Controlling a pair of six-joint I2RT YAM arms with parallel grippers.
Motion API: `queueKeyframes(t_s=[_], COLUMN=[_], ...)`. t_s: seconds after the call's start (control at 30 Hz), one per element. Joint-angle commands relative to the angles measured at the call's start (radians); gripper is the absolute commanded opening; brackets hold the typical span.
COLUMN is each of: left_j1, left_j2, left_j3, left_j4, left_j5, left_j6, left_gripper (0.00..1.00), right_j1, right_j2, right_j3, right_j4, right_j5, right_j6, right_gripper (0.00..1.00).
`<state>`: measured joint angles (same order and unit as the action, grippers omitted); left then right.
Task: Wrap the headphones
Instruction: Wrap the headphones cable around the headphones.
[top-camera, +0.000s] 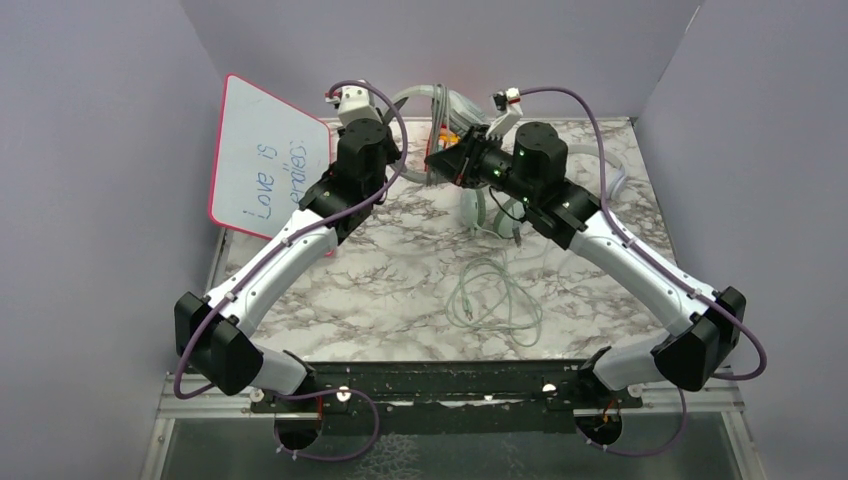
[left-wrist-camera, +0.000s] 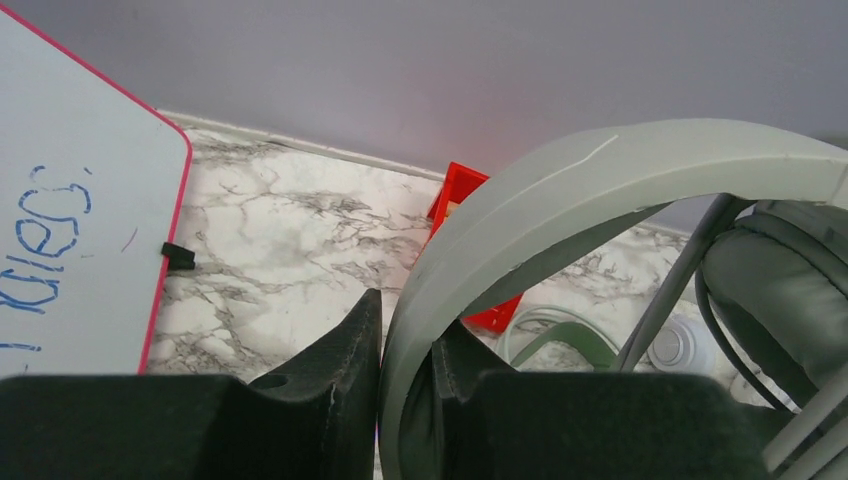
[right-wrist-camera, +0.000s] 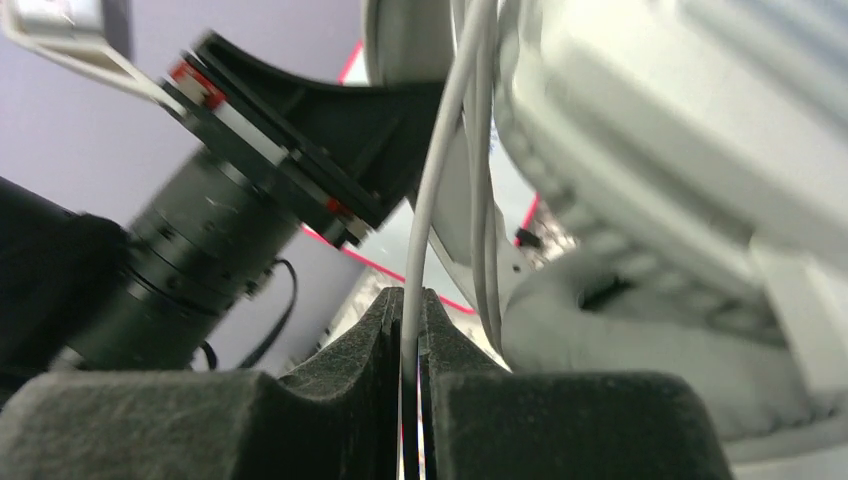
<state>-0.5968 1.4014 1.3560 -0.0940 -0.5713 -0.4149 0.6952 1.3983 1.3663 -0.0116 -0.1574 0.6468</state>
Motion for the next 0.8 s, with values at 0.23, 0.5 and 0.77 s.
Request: queueKeyframes(t_s=[0.23,0.5,0.77], left_j1=[0.006,0.006,0.006], left_j2=[-0.039,-0.022,-0.019], left_j3=[-0.036,0.030,0.086], left_j4=[0.353,0.346,0.203], left_j5=[-0.155,-0.214,-0.174], left_j6=[0.085,0.093,-0.123], left_gripper=[0.00,0.00,0.00], right_j1=[0.020,0.020,0.074], right_j2=[-0.019,-0.080,-0.077], right_j3=[0.129,0.036,-0.054], right_j4=[-0.383,-0.299,-0.078], right_j5=[-0.121,-0.201,-0.183], right_j6=[-0.110,-0.085,-0.068], right_gripper=[0.13,0.00,0.09])
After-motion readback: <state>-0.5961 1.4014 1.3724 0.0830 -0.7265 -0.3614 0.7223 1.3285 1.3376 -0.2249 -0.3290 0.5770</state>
